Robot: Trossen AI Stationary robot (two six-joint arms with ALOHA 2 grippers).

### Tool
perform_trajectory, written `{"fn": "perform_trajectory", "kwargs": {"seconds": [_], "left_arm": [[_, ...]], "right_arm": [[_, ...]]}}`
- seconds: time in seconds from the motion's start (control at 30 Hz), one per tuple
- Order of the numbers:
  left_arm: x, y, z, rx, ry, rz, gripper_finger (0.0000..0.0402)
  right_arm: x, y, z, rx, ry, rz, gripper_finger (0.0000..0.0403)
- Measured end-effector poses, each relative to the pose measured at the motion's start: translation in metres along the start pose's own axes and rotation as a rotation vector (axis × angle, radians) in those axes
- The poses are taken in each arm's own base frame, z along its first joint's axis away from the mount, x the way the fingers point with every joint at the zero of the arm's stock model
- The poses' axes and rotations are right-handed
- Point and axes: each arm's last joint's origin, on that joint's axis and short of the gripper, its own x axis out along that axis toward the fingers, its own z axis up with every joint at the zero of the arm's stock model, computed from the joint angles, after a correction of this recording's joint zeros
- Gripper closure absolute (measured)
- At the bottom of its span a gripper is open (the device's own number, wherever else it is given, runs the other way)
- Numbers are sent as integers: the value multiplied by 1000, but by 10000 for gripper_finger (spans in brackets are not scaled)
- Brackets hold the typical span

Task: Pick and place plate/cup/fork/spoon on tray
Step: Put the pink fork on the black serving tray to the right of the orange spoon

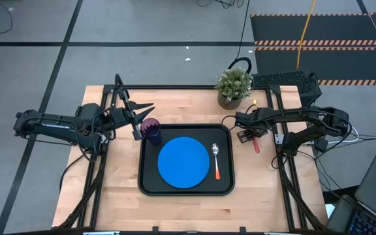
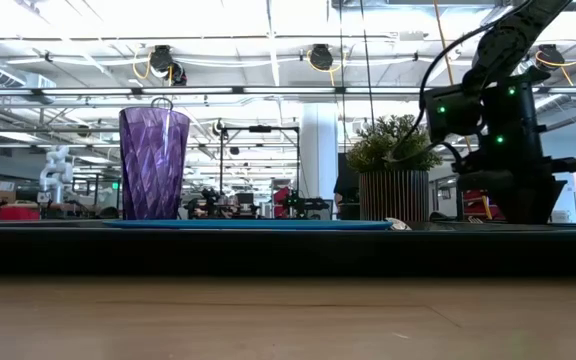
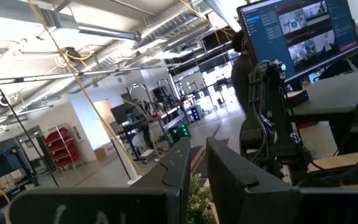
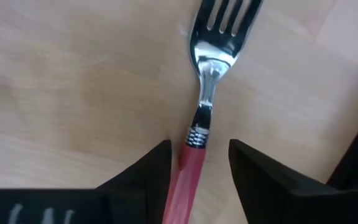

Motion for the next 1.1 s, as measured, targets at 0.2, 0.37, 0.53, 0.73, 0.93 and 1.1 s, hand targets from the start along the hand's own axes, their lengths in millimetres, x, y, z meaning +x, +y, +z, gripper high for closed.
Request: {"fn": "perform_trajectory", "kwargs": {"seconds": [0.2, 0.37, 0.53, 0.73, 0.93, 1.1], "left_arm": [[0, 0, 0, 4, 1, -1, 346], [0, 0, 0, -3, -2, 0, 346], [0, 0, 0, -4, -2, 1, 346], [0, 0, 0, -6, -1, 0, 346], [0, 0, 0, -5, -1, 0, 346], [0, 0, 0, -5, 0, 0, 346]], "right_arm": [[0, 1, 1, 29, -13, 15, 263], [0, 1, 1, 18, -14, 12, 274], [0, 2, 2, 16, -20, 15, 293], [0, 2, 2, -5, -24, 15, 342], [0, 2, 2, -22, -25, 18, 385], [0, 2, 2, -23, -25, 16, 376]]}}
